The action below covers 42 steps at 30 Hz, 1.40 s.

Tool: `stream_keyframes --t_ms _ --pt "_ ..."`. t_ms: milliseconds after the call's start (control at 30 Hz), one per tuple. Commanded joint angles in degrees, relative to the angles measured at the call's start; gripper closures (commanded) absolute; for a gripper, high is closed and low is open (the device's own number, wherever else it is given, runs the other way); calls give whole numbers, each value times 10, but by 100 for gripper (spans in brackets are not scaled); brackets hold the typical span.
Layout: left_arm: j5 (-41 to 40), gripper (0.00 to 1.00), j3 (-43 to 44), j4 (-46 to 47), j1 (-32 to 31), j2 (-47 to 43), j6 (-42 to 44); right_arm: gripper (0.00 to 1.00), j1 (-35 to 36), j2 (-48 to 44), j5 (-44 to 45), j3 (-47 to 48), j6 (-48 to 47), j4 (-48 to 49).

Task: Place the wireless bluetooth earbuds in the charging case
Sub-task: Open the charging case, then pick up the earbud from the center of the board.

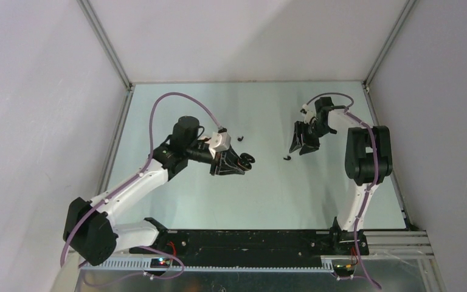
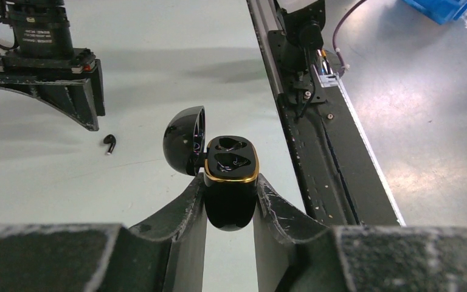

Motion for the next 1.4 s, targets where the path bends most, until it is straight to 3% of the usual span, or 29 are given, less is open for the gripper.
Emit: stream_keyframes --t_ms 0,267,1000,1367 --pt "-6 100 21 -24 -14 6 34 46 -3 16 -6 21 37 -17" --pt "-4 100 34 -56 -22 19 52 53 4 64 -29 27 58 -15" --pt "-12 100 35 -77 -23 9 78 64 33 63 23 37 59 -25" --pt "-14 100 34 -79 -25 8 83 75 39 63 33 40 56 -26"
